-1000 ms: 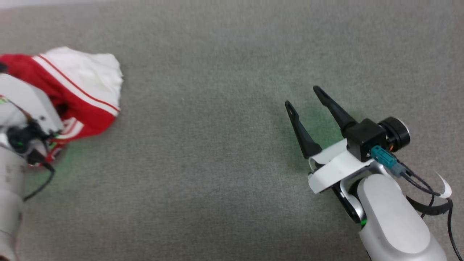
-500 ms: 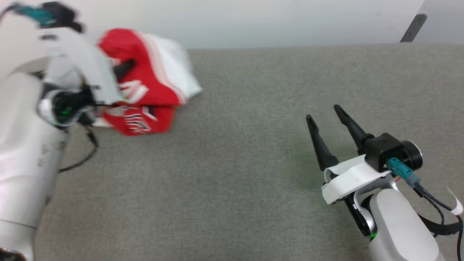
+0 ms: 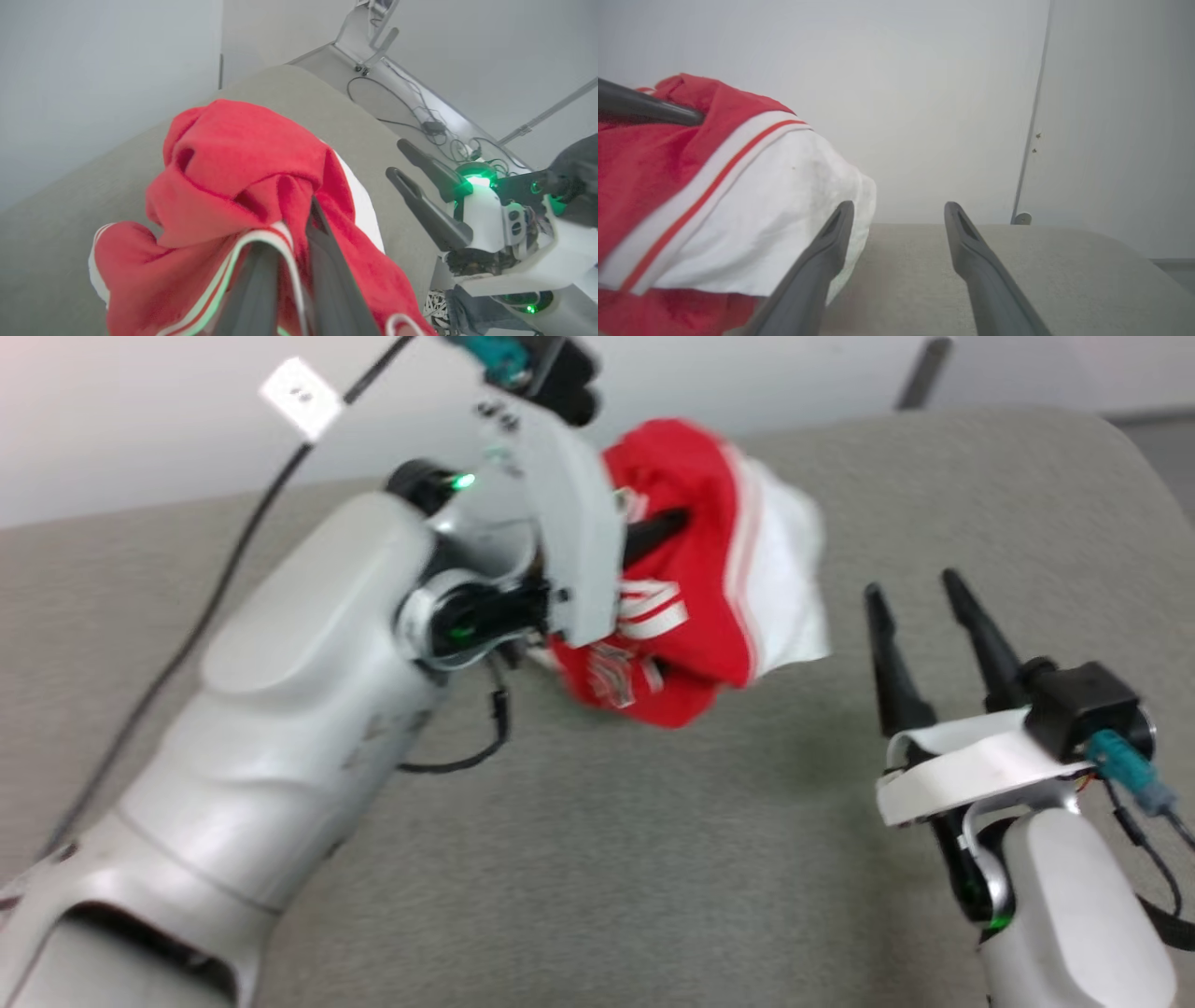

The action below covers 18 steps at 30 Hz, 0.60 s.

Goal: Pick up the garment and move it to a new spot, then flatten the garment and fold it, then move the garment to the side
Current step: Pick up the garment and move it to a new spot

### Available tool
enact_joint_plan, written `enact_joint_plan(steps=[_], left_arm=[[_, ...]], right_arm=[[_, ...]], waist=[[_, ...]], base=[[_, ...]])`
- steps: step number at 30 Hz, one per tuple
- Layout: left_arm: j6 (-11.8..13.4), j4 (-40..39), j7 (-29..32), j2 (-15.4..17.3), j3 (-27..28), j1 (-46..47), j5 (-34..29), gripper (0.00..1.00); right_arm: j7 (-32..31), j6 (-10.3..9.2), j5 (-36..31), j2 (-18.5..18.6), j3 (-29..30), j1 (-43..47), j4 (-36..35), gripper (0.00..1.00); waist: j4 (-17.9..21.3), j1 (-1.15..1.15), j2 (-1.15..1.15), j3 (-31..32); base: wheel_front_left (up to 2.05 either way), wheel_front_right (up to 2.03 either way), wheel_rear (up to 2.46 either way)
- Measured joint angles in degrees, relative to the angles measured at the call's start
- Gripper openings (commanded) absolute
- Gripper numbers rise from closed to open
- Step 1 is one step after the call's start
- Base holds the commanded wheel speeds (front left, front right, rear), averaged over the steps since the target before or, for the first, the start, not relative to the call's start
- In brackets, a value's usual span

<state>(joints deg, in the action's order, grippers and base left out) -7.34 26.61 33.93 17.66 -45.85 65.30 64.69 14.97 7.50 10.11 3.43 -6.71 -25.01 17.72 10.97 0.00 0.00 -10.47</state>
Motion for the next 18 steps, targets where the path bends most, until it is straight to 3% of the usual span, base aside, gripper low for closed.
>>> enact_joint_plan(steps=[2, 6, 14, 18], left_arm=[[-0.01, 1.85, -1.56, -1.53, -1.01, 1.32, 0.36, 0.00], [-0.04, 7.75, -3.38, -0.75, -4.83, 2.13, -0.64, 0.00], [-0.04, 18.86, -2.05, 6.01, -13.24, 1.86, -3.15, 0.00], [-0.11, 20.33, -0.53, 7.11, -17.02, 3.50, -3.94, 0.00]], right_arm=[[0.01, 0.00, 0.37, -0.09, 1.09, -0.09, -0.98, 1.00], [0.01, 0.00, 1.55, -0.31, 1.81, -0.24, -2.29, 1.00], [0.01, 0.00, 6.76, -0.33, 0.86, -0.03, -3.63, 1.00], [0.01, 0.00, 7.79, -0.35, 0.49, 0.17, -4.09, 1.00]], waist=[[1.77, 0.00, 0.00, -1.13], [5.49, 0.00, 0.00, -3.71], [12.28, 0.00, 0.00, -8.87], [14.65, 0.00, 0.00, -11.46]], base=[[0.00, 0.00, 0.00], [0.00, 0.00, 0.00], [0.00, 0.00, 0.00], [0.00, 0.00, 0.00]])
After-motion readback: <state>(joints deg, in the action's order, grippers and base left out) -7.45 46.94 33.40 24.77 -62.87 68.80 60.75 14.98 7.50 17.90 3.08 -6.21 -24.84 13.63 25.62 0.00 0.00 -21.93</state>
